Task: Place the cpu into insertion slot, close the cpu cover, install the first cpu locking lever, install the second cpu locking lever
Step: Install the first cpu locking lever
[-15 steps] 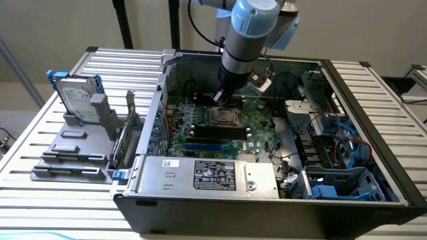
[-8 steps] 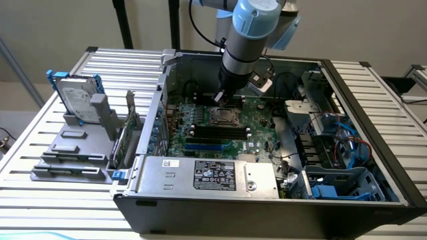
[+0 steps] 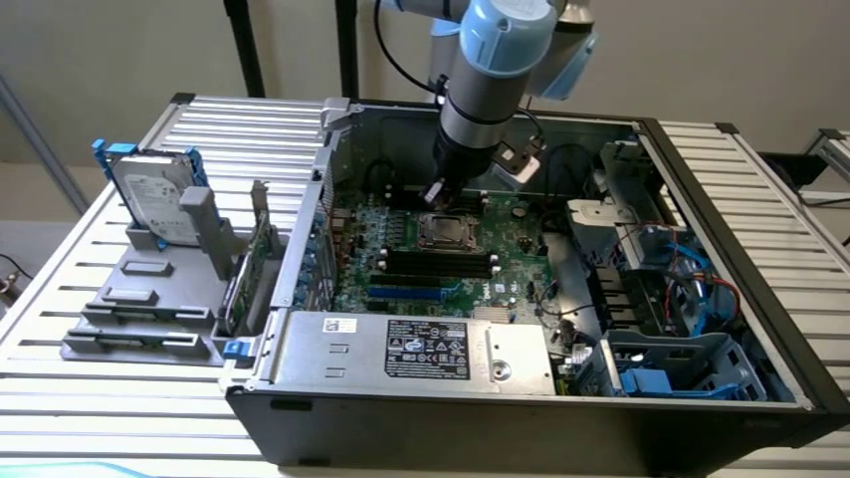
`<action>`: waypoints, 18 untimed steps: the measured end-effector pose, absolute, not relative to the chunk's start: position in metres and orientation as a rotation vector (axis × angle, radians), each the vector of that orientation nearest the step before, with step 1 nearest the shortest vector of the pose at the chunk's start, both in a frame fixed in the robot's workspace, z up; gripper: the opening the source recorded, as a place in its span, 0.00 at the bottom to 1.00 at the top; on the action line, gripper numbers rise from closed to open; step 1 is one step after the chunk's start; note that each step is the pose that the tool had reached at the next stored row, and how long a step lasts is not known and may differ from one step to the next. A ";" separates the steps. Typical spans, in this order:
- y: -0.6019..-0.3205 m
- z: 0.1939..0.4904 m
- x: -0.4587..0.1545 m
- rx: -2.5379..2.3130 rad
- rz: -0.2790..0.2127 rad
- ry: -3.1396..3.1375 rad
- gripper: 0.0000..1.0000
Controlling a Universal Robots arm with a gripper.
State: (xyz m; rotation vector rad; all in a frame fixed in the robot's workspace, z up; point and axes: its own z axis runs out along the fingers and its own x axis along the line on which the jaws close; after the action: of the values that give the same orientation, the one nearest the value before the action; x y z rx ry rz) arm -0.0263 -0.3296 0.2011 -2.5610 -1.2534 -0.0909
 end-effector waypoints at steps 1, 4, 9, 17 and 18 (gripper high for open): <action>-0.330 0.201 -0.027 -2.561 -0.091 -1.253 0.11; -0.329 0.202 -0.028 -2.561 -0.091 -1.253 0.11; -0.326 0.202 -0.029 -2.561 -0.091 -1.253 0.11; -0.326 0.202 -0.028 -2.561 -0.091 -1.253 0.11; -0.326 0.202 -0.028 -2.561 -0.090 -1.254 0.11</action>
State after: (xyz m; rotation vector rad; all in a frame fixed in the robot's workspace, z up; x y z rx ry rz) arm -0.0280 -0.3258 0.2018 -2.5612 -1.2535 -0.0905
